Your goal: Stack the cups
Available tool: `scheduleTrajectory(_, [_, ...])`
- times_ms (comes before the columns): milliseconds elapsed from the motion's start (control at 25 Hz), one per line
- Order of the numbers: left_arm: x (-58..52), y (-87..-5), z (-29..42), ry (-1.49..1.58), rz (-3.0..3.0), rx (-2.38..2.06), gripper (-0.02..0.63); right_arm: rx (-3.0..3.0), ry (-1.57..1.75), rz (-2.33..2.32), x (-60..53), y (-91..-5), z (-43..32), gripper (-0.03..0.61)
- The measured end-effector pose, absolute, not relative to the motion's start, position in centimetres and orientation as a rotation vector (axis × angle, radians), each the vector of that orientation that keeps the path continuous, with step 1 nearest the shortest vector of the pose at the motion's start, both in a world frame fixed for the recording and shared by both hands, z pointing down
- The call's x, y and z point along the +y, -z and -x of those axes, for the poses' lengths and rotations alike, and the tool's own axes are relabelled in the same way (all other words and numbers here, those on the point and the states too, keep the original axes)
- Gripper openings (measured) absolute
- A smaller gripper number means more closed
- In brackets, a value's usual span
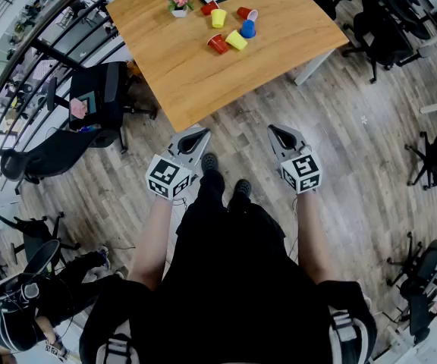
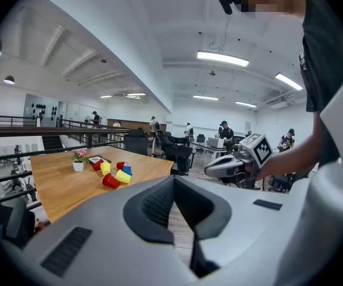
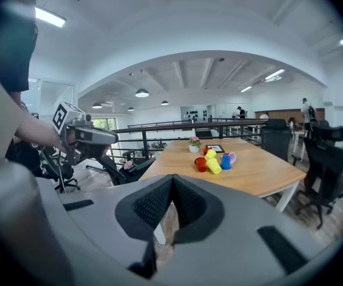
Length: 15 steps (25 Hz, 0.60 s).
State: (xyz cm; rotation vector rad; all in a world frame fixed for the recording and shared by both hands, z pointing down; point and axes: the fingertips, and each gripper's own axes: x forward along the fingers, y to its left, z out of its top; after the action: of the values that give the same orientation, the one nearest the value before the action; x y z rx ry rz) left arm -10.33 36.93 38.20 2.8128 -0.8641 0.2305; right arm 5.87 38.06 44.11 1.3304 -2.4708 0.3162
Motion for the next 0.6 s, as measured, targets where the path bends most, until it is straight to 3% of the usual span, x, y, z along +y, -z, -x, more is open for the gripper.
scheduleTrajectory(600, [39.0,-37.7,9.2,-0.223,-2.822,-0.911,0.018,-2.474,-0.298,-1.34,40.5,-43.9,-7.5,0.008])
